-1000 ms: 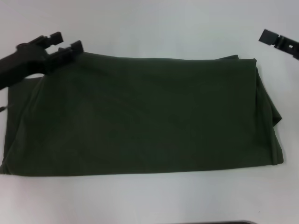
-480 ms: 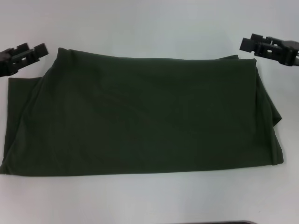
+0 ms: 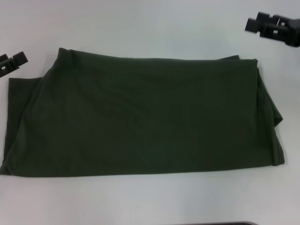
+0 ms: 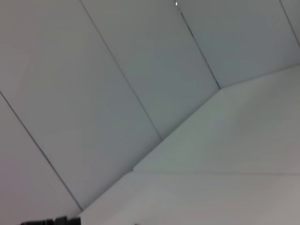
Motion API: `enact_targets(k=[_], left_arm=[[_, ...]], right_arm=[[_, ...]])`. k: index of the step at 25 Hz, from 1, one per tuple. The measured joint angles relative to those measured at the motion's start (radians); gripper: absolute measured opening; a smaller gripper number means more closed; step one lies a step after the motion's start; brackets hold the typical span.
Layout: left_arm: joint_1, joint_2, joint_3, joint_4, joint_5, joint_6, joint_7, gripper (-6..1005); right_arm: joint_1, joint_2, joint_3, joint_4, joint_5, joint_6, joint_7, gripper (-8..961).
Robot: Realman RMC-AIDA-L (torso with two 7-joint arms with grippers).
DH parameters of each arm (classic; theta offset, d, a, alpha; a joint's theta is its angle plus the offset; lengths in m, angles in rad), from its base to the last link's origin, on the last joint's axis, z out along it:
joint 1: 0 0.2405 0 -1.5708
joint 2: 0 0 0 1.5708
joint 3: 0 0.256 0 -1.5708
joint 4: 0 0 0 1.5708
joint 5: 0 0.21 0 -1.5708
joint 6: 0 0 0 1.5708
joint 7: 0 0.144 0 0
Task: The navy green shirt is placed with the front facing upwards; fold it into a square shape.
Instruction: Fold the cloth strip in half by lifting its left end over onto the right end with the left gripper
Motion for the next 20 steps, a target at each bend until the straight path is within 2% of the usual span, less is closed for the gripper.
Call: enact_targets(k=[7, 14, 20], left_arm=[[-0.027, 0.021, -0.003, 0.013, 0.144, 0.000, -0.132, 819], [-0.049, 0.029, -0.003, 0.069, 0.275, 0.036, -0.235, 817], [-0.060, 0.069, -0.009, 0.073, 0.371, 0.036, -0.324, 815]], right_arm=[[0.009, -0.002, -0.005, -0.001, 0.037, 0.017, 0.004, 916], [0.016, -0.008, -0.044, -0.002, 0.031, 0.048, 0.022, 913], [0.017, -0.009, -0.050, -0.002, 0.031, 0.061, 0.027, 911]])
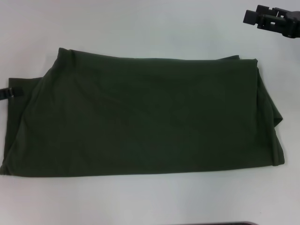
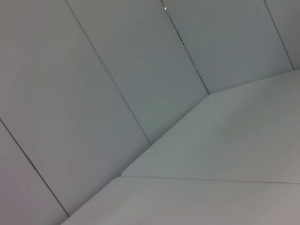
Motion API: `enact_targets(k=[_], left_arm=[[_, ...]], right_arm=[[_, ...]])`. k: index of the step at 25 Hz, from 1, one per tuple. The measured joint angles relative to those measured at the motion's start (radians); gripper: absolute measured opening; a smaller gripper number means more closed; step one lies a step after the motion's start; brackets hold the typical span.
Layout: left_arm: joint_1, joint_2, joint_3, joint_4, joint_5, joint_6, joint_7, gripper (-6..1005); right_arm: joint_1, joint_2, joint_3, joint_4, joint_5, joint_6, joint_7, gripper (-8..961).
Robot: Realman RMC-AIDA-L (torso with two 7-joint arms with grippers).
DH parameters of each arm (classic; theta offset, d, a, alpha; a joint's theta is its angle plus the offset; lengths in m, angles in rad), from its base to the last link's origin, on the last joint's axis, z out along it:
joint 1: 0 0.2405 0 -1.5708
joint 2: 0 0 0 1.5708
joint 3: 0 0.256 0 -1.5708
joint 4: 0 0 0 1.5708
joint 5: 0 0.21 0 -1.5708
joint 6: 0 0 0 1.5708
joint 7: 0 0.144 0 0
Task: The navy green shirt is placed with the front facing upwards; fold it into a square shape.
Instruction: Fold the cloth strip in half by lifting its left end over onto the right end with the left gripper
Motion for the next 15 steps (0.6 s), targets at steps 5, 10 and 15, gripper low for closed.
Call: enact_targets(k=[5, 10, 15], left_arm=[[-0.011, 0.009, -0.009, 0.000, 0.064, 0.006, -0.037, 815], [-0.027, 0.015, -0.010, -0.004, 0.123, 0.009, -0.065, 815], [-0.041, 0.018, -0.008, -0.007, 0.155, 0.010, -0.082, 816]], right_arm=[[-0.002, 0.000, -0.001, 0.000, 0.001, 0.001, 0.000, 912], [-0.005, 0.000, 0.000, 0.000, 0.005, 0.001, 0.001, 912], [-0.008, -0.001, 0.005, 0.000, 0.006, 0.001, 0.001, 911]])
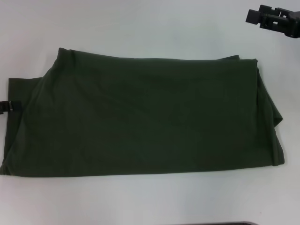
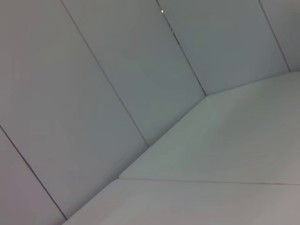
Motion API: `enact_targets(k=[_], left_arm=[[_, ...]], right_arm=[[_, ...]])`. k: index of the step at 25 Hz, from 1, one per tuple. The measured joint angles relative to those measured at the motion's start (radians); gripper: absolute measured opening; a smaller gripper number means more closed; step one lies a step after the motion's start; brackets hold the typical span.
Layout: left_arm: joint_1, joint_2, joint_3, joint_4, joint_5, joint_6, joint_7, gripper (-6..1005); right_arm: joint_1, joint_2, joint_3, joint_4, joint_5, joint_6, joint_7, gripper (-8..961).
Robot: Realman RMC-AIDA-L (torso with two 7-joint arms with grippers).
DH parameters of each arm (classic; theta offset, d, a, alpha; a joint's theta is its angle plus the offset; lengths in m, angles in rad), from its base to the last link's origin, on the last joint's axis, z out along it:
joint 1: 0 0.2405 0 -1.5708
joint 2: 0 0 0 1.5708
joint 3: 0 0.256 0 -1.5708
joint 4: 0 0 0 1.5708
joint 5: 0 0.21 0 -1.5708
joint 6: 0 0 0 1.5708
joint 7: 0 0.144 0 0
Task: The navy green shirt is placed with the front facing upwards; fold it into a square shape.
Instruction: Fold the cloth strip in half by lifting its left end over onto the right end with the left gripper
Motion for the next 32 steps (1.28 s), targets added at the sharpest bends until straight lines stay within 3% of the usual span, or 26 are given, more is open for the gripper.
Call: enact_targets(k=[32], left_arm=[[-0.078, 0.017, 0.008, -0.026, 0.164, 0.039, -0.056, 800]], right_arm=[[-0.004, -0.001, 0.021, 0.004, 0.002, -0.001, 0.008, 912]])
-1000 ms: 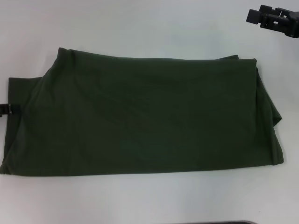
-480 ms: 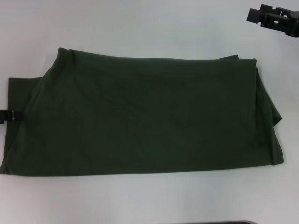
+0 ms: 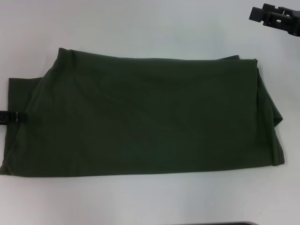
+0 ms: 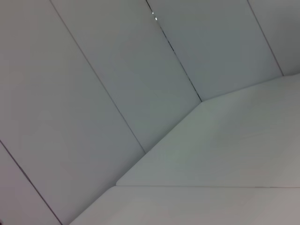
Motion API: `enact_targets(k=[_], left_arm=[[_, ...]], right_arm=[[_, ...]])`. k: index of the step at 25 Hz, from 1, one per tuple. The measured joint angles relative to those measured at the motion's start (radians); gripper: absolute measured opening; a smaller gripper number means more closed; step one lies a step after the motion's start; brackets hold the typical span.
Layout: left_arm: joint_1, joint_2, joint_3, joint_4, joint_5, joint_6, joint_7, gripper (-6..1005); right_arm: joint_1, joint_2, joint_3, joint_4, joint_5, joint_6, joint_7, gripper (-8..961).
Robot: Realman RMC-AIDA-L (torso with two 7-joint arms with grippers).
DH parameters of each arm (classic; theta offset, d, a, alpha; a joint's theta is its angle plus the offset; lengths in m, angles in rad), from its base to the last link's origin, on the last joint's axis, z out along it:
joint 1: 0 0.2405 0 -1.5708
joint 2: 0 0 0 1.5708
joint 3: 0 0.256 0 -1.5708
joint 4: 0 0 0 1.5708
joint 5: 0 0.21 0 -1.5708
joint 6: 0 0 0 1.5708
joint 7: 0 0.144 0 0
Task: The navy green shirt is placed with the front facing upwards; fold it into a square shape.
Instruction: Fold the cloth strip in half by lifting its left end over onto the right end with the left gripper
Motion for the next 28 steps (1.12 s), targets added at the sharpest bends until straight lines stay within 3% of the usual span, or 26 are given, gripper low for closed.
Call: enact_targets(k=[28], left_arm=[[-0.079, -0.017, -0.006, -0.020, 0.010, 0.057, 0.022, 756]], right_arm=[[0.003, -0.003, 0.001, 0.001, 0.000, 0.014, -0.001, 912]])
